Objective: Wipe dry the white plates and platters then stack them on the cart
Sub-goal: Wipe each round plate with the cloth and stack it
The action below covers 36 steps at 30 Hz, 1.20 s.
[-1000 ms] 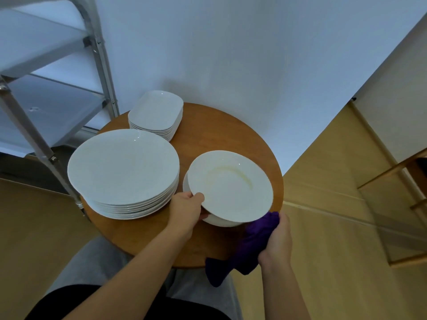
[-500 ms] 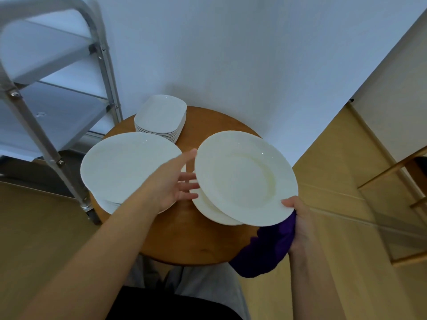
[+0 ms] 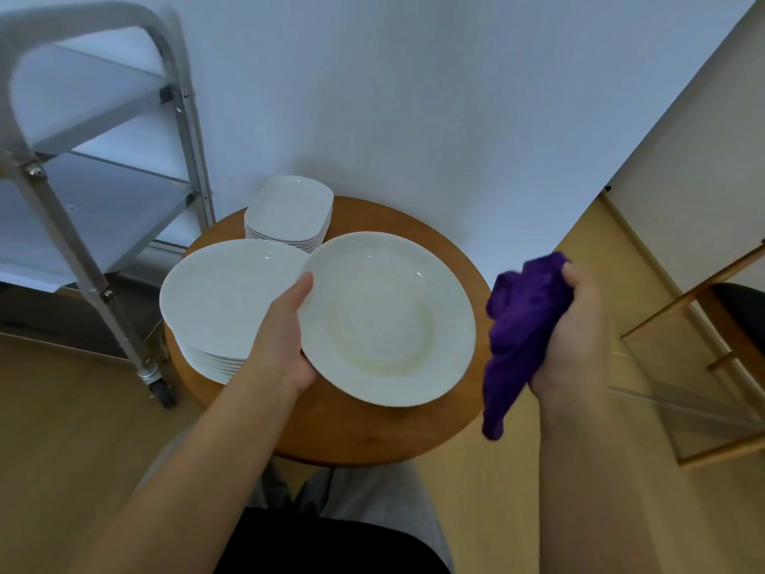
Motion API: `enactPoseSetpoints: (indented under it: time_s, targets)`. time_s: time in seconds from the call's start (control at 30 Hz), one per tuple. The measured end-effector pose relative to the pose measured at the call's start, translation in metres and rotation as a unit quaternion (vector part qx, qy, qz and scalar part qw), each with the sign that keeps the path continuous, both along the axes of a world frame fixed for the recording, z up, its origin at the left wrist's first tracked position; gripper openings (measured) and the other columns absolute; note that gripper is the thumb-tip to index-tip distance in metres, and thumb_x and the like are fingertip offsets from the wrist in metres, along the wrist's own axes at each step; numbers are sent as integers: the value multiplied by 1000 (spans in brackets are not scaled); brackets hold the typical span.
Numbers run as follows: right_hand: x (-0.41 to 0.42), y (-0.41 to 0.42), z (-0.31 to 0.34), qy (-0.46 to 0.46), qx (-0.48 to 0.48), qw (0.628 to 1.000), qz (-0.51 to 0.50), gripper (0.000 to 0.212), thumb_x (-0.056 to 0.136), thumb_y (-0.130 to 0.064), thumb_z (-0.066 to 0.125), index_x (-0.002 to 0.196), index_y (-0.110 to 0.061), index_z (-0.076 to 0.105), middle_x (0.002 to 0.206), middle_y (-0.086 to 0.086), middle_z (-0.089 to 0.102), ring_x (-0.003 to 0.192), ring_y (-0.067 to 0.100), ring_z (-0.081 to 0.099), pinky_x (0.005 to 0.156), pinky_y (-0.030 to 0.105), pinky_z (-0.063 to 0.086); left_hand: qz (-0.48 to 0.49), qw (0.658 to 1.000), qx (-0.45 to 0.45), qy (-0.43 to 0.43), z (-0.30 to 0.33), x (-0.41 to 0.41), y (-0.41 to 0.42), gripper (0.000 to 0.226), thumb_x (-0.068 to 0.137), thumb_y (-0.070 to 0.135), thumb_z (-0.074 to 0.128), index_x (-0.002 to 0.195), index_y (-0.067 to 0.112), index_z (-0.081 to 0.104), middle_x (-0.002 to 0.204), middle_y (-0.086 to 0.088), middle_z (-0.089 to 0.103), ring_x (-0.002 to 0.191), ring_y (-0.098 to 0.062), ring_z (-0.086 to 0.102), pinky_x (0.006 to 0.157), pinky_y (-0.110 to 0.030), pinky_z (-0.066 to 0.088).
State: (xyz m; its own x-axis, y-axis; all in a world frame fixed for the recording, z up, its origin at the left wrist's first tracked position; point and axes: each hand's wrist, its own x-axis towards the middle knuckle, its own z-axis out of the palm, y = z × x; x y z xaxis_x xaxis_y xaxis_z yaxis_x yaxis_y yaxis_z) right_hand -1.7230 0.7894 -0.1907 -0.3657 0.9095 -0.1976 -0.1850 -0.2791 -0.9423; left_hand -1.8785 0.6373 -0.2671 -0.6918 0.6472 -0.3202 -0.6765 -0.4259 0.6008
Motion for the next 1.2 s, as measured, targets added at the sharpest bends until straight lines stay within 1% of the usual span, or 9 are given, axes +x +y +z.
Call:
enactPoseSetpoints:
  time_s: [0.07,0.1,0.2,0.33,0.63,0.77,0.97,1.07,1.2]
  targets:
    - [-10,-17,7,-35,62,995,75,29,85,-46,52,77,-27,72,70,0,70,66,14,70,55,28,56,35,999,-9,4,-1,12,2,17,94,35,48,103,28,61,85,1,75,83,-24,69,56,-36,57]
    - [-18,-26,3,-115,107,980,119,35,83,-50,51,96,-23,69,89,6,70,85,20,69,70,36,57,47,999,-15,3,-2,18,4,15,94,37,48,100,31,61,83,2,75,82,-24,70,56,-35,57]
    - [-38,-47,-35,-410,215,856,231,79,88,-54,50,149,-20,12,156,9,18,138,35,28,109,51,33,53,999,-9,2,-3,29,5,14,92,40,50,100,34,59,80,3,75,74,-21,72,53,-35,56]
    - [-58,-59,-71,-541,326,765,123,82,93,-61,32,150,-18,-6,159,10,-10,143,40,-1,116,46,2,51,999,-8,12,-9,43,-1,20,92,42,48,106,34,60,87,2,74,77,-18,72,55,-35,57]
    - [-97,-68,-72,-409,444,792,98,74,92,-58,32,151,-23,5,158,9,13,142,34,16,116,45,6,30,993,-32,108,-1,57,-5,35,86,45,48,115,28,57,117,-7,65,111,-27,60,97,-50,46]
    - [-85,-99,-79,-274,494,799,207,61,82,-50,34,141,-39,23,144,-8,39,133,16,35,116,46,21,68,993,-8,93,-1,47,-13,23,94,37,44,106,32,63,103,6,72,101,-15,66,80,-31,53]
    - [-35,-88,-94,-282,526,667,446,60,77,-46,39,130,-59,13,153,-28,11,130,-14,0,110,25,-12,-15,998,44,-46,-12,34,-34,45,82,48,52,118,23,61,111,-10,69,98,-28,68,76,-44,57]
    - [-13,-69,-93,-316,550,619,463,64,82,-41,46,137,-55,16,143,-42,-9,133,-12,-7,110,23,-18,-61,995,71,-42,-13,36,-36,55,78,48,50,125,21,57,120,-12,65,106,-30,63,82,-45,54]
    - [0,-48,-91,-373,616,559,410,64,85,-46,43,142,-48,15,145,-34,-15,139,-1,-4,109,24,-21,-84,992,91,18,-11,35,-37,52,77,48,49,123,27,56,114,-7,68,99,-26,67,74,-40,57]
